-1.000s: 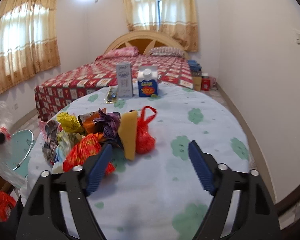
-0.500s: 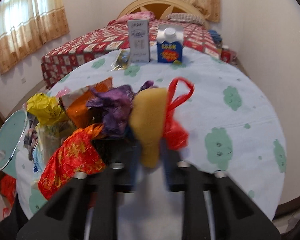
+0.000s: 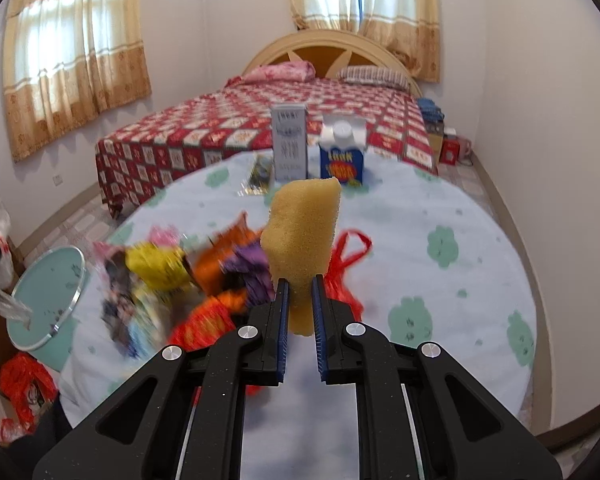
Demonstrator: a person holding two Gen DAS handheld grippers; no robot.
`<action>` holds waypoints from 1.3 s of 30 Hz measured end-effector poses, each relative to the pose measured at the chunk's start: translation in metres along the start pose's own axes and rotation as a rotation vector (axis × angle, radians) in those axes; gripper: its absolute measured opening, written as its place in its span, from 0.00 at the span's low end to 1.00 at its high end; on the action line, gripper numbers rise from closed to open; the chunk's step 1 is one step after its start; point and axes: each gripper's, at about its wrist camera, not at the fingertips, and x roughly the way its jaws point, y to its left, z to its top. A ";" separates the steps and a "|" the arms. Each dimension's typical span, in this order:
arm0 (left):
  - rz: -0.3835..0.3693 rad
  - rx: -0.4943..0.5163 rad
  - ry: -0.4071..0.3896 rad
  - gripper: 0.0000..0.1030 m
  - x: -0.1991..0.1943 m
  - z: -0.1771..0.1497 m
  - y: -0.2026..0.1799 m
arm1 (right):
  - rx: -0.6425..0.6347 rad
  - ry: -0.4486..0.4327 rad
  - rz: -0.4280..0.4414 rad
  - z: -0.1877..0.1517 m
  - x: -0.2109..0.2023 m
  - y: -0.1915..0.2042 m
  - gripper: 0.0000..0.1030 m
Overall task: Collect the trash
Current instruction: 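Lift the clear bag with the left gripper while the right gripper grasps the yellow sponge, then release the clear bag into the teal bin while the right gripper drops the sponge in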
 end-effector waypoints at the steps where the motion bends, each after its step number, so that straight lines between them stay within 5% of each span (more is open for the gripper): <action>1: 0.005 -0.003 0.003 0.30 0.001 -0.001 0.003 | -0.007 -0.010 0.005 0.005 -0.002 0.004 0.12; 19: 0.119 -0.034 0.090 0.30 0.022 -0.023 0.064 | -0.145 -0.063 0.137 0.048 0.011 0.109 0.12; 39: 0.188 -0.122 0.119 0.30 0.030 -0.027 0.118 | -0.275 -0.015 0.275 0.046 0.049 0.207 0.12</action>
